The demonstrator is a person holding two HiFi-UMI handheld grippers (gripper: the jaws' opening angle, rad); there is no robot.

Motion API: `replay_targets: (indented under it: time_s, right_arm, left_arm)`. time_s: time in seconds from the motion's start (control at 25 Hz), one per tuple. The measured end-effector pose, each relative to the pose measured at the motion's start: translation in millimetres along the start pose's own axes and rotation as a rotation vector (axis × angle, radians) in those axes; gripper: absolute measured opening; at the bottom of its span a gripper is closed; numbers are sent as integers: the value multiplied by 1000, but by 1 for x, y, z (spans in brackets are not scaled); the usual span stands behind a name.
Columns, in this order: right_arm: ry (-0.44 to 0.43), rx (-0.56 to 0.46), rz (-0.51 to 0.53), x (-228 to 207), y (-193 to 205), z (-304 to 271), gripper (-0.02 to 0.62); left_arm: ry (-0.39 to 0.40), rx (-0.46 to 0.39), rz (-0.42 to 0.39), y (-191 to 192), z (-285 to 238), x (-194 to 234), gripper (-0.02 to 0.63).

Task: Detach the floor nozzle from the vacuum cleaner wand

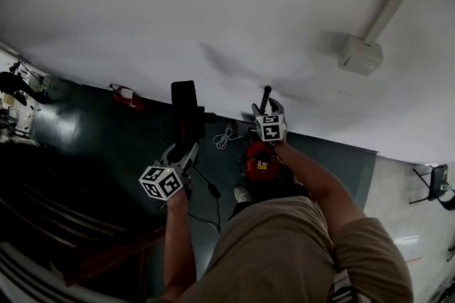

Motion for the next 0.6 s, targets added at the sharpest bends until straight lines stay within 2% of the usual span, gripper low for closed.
replay_targets:
  time_s: [0.36,0.6]
  right_arm:
    - [46,-34,45,10,-12,33,266]
    - [123,-75,19,6,-19,78,265]
  left_arm:
    - [76,-5,-35,-9,44,21,172]
    - [125,52,-23,10,54,45,172]
Point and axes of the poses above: the fingertips, and each gripper's own axes: z backward along the fingers, x to its left, y out of its underside, the point moved 2 cm from there along z, backward along the fingers, and after that the axes turned 10 degrees about z, right-handed, at the moved point
